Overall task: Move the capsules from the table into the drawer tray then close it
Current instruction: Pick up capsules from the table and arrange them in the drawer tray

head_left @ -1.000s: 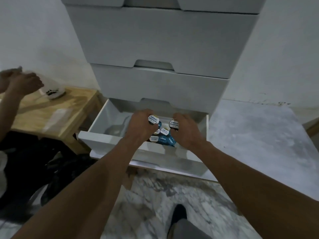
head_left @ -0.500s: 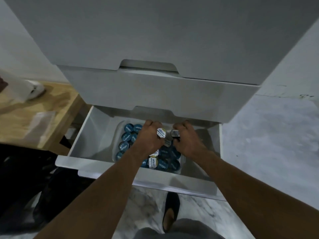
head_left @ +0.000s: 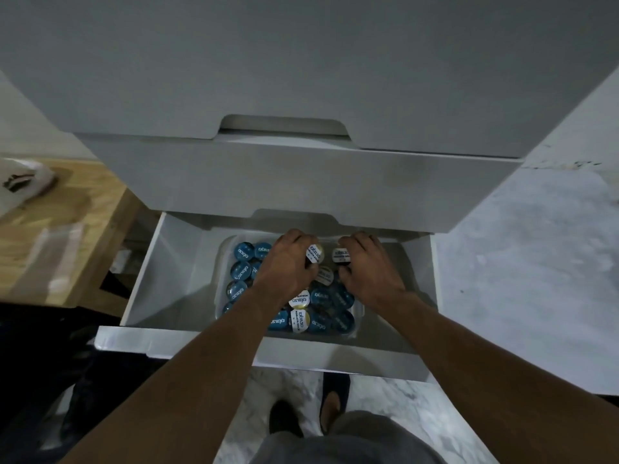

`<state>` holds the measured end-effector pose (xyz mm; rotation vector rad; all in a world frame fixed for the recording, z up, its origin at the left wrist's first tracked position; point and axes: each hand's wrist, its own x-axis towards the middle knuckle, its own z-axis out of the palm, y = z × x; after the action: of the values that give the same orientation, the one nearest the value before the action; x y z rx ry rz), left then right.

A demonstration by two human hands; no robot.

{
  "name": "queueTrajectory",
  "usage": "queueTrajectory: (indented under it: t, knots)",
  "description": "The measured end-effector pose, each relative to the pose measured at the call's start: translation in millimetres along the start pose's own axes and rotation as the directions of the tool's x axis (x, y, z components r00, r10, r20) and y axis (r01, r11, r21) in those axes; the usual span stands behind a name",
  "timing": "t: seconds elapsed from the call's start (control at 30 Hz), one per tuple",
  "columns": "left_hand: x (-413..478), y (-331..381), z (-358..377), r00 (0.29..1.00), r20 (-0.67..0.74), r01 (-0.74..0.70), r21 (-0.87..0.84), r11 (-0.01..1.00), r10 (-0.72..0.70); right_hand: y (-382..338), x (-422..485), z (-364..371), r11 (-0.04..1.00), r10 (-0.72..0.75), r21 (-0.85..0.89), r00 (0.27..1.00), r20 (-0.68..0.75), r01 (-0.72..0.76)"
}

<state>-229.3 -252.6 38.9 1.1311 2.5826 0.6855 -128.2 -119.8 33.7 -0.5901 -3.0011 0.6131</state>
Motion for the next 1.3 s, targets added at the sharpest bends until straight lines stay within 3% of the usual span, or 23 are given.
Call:
queueTrajectory:
  t: [1.3]
  knots:
    - [13.9, -6.1, 14.6, 0.989, 0.119, -0.103, 0.117, 0.988, 0.089, 10.7, 7.1, 4.8, 0.996, 0.091, -0.023, 0.994, 0.064, -0.09]
